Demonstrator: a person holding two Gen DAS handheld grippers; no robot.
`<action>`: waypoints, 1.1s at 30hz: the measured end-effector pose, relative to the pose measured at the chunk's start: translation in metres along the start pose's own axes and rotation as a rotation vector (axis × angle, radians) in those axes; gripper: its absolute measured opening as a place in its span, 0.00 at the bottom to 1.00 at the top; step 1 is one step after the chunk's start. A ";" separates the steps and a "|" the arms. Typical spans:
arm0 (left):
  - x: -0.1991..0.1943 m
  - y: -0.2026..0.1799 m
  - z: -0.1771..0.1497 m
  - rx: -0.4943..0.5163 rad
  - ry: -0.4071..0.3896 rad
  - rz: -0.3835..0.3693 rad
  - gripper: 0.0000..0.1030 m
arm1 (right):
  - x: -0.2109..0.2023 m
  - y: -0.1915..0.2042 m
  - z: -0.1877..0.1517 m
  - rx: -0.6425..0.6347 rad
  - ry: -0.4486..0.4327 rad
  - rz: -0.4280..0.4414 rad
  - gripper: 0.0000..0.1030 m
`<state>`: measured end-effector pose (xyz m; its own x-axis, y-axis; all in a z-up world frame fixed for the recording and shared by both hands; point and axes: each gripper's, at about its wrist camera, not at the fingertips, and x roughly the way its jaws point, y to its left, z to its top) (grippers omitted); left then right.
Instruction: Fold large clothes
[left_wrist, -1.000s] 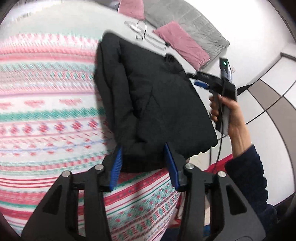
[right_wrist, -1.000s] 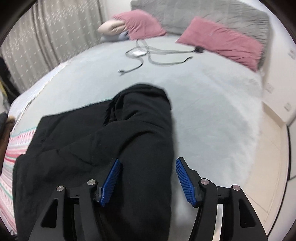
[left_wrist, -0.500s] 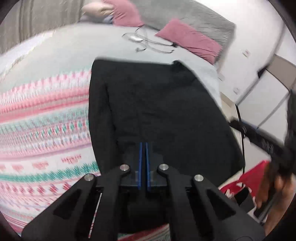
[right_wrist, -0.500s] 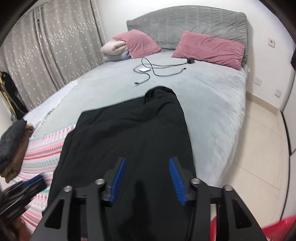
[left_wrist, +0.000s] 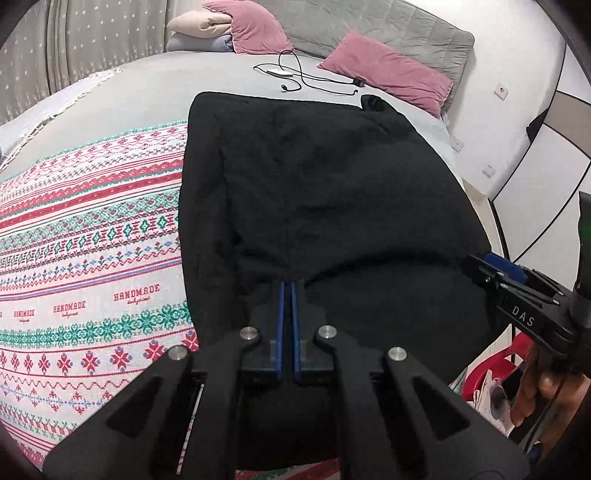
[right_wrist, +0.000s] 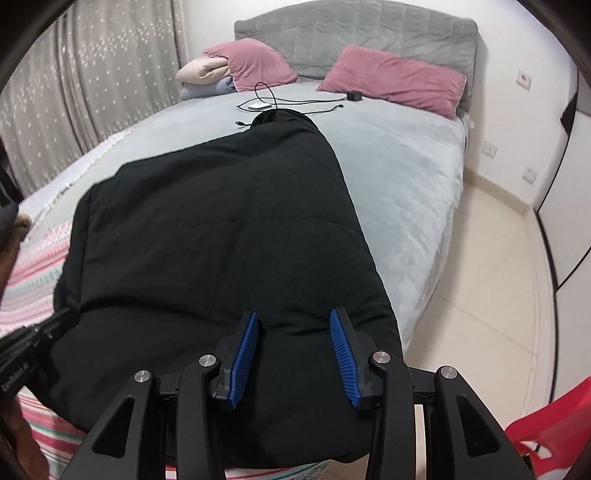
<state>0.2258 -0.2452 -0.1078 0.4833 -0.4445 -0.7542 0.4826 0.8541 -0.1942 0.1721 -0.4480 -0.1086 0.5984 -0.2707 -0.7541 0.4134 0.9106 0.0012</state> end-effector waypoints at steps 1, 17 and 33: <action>-0.002 0.000 0.000 0.002 0.003 -0.005 0.05 | -0.001 0.002 0.000 0.003 0.000 0.000 0.39; -0.066 0.013 -0.034 -0.015 -0.007 0.024 0.21 | -0.049 0.012 -0.023 0.057 -0.048 -0.044 0.51; -0.202 0.025 -0.112 0.097 -0.063 0.128 0.56 | -0.155 0.094 -0.096 0.047 -0.130 -0.014 0.66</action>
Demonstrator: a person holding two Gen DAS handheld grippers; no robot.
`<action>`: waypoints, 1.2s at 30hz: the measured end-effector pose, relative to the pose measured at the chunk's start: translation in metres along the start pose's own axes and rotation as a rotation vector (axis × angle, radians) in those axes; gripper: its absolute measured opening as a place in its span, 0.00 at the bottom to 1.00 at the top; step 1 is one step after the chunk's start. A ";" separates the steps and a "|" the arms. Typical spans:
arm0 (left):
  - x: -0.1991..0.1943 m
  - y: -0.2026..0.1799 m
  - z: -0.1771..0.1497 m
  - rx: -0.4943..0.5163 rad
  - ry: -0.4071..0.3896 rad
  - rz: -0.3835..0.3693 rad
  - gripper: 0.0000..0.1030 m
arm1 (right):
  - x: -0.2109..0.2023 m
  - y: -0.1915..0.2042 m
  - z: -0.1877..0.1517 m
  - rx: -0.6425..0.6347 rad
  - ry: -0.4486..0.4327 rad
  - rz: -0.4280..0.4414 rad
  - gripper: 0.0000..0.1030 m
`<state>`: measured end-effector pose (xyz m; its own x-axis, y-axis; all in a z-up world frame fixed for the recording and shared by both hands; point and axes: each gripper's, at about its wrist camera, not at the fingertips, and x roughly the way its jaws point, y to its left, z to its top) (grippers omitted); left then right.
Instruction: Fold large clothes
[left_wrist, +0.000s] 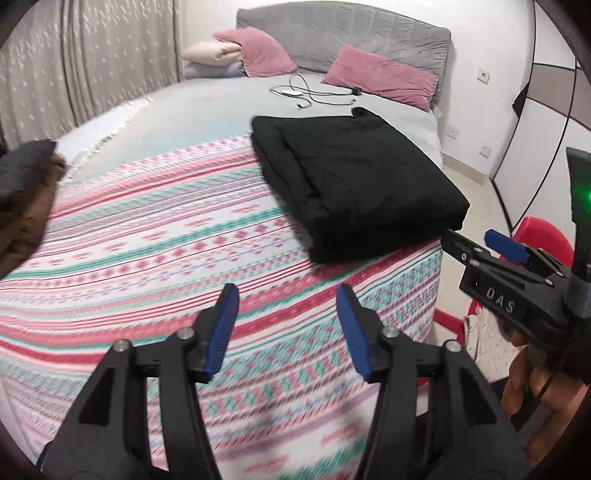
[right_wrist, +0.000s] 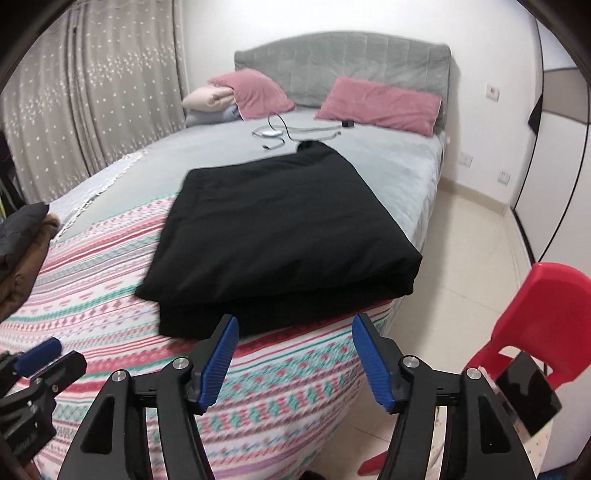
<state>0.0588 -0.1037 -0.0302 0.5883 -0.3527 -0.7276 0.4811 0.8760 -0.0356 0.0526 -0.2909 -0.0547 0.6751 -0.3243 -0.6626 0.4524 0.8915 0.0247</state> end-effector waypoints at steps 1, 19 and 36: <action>-0.009 0.005 -0.004 -0.010 -0.005 0.014 0.57 | -0.010 0.007 -0.005 -0.011 -0.012 -0.002 0.67; -0.066 0.023 -0.021 -0.051 -0.100 0.000 0.93 | -0.117 0.037 -0.034 0.067 -0.128 -0.071 0.95; -0.038 0.019 -0.016 -0.101 -0.110 -0.048 0.99 | -0.117 0.027 -0.038 0.068 -0.204 -0.195 0.99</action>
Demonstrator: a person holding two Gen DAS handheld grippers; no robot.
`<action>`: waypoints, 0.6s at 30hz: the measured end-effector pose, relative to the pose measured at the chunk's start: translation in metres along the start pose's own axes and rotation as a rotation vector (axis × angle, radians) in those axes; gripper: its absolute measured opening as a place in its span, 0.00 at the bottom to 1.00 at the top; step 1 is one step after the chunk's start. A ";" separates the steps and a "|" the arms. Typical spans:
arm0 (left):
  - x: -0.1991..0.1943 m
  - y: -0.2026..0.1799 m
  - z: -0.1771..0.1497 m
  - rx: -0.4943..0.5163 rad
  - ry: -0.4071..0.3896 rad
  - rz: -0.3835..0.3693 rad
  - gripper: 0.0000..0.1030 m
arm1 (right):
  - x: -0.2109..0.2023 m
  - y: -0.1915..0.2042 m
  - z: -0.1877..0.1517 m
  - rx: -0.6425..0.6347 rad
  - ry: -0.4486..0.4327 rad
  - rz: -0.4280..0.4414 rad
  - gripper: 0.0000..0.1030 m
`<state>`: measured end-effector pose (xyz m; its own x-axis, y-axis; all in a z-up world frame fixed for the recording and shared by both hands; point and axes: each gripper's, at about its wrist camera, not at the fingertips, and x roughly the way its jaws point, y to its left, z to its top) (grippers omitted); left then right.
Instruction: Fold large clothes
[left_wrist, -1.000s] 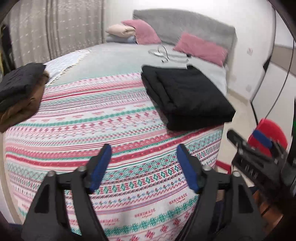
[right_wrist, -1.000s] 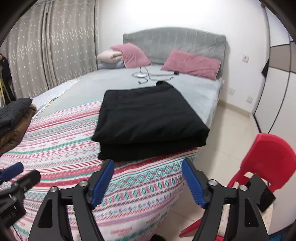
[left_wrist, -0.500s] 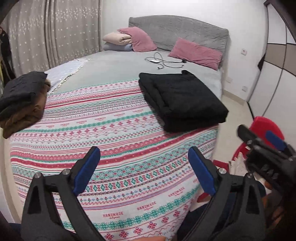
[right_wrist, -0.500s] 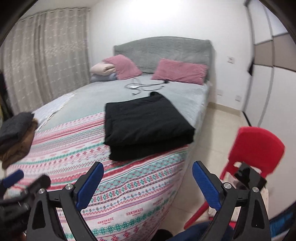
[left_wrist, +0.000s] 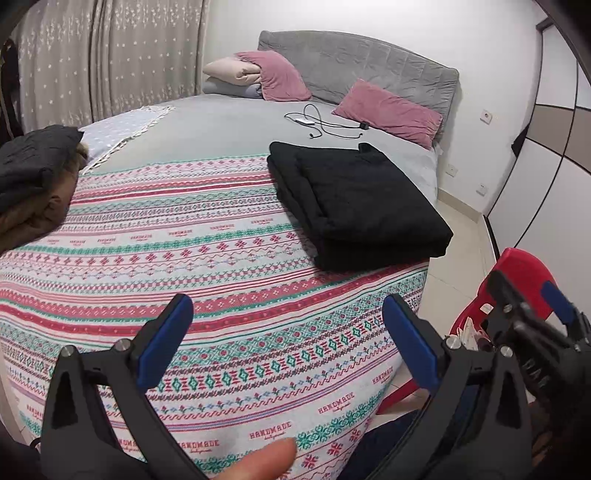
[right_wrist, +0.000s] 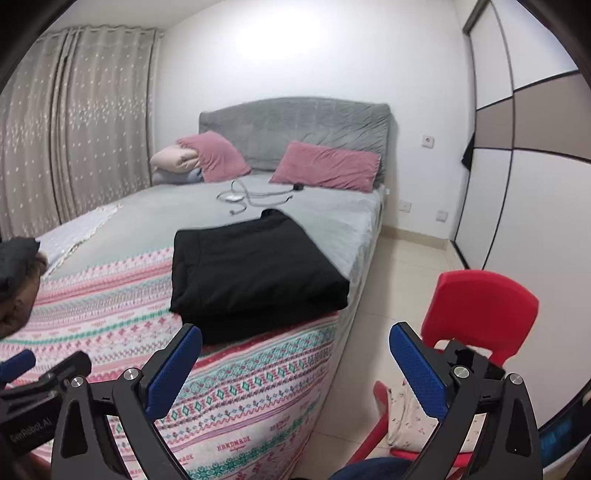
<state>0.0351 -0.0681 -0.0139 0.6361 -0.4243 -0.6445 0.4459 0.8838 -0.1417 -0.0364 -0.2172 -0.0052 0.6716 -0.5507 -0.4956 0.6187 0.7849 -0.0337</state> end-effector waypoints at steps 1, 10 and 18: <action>0.000 -0.001 0.000 0.005 -0.006 0.001 0.99 | 0.004 0.001 -0.002 -0.005 0.008 0.000 0.99; -0.002 0.001 0.002 -0.020 -0.039 -0.017 0.99 | 0.010 -0.002 -0.008 -0.020 0.011 -0.012 0.99; -0.004 -0.005 0.000 -0.010 -0.039 -0.026 0.99 | 0.011 -0.008 -0.007 -0.009 0.010 -0.007 0.99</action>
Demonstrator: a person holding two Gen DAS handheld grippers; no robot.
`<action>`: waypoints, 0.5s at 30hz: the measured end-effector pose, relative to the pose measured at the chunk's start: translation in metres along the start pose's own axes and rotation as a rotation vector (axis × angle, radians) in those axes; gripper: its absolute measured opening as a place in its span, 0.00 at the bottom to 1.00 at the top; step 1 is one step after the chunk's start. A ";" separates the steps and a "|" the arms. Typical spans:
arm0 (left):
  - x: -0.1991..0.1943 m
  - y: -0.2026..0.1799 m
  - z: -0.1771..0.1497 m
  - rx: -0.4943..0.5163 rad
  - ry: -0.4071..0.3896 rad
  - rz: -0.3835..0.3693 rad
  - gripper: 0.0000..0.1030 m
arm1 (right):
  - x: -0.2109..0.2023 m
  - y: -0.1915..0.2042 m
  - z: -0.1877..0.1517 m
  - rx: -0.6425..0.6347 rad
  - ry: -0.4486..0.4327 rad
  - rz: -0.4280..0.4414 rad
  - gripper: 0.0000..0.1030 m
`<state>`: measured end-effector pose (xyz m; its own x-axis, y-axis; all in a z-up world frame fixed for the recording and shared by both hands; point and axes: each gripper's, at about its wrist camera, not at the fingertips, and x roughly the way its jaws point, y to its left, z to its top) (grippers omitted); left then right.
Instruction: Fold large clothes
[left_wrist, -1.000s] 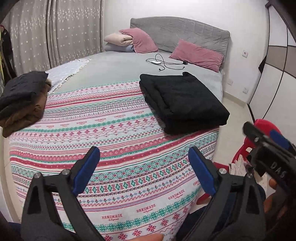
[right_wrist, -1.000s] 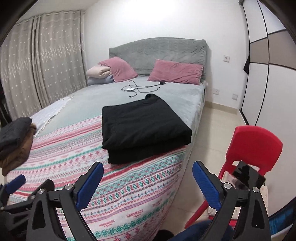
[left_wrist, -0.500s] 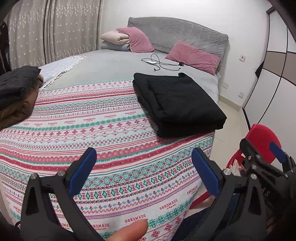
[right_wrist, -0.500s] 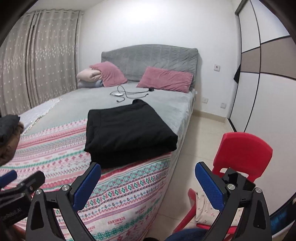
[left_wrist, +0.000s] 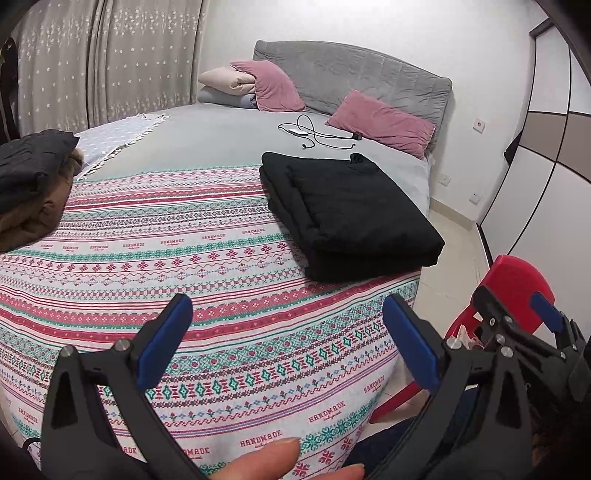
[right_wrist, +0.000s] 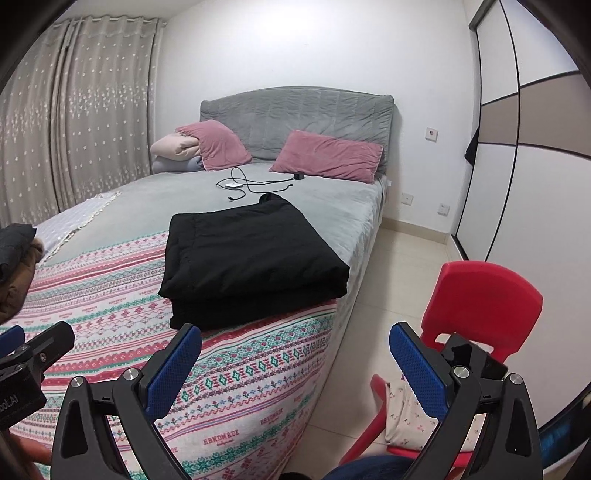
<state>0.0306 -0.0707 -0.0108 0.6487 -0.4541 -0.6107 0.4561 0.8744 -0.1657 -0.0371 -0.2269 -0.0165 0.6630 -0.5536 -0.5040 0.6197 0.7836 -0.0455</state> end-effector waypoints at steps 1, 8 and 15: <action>0.000 -0.001 0.000 0.002 0.002 0.000 0.99 | 0.001 0.000 0.000 0.000 0.000 -0.001 0.99; 0.000 -0.005 -0.001 0.006 0.009 0.000 0.99 | 0.000 -0.001 0.000 -0.004 0.001 0.000 1.00; -0.001 -0.007 -0.001 0.009 0.010 -0.001 0.99 | 0.000 -0.003 0.000 -0.006 0.002 -0.001 0.99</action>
<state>0.0264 -0.0763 -0.0099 0.6421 -0.4530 -0.6185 0.4618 0.8725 -0.1596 -0.0388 -0.2289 -0.0163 0.6615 -0.5543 -0.5052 0.6180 0.7845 -0.0516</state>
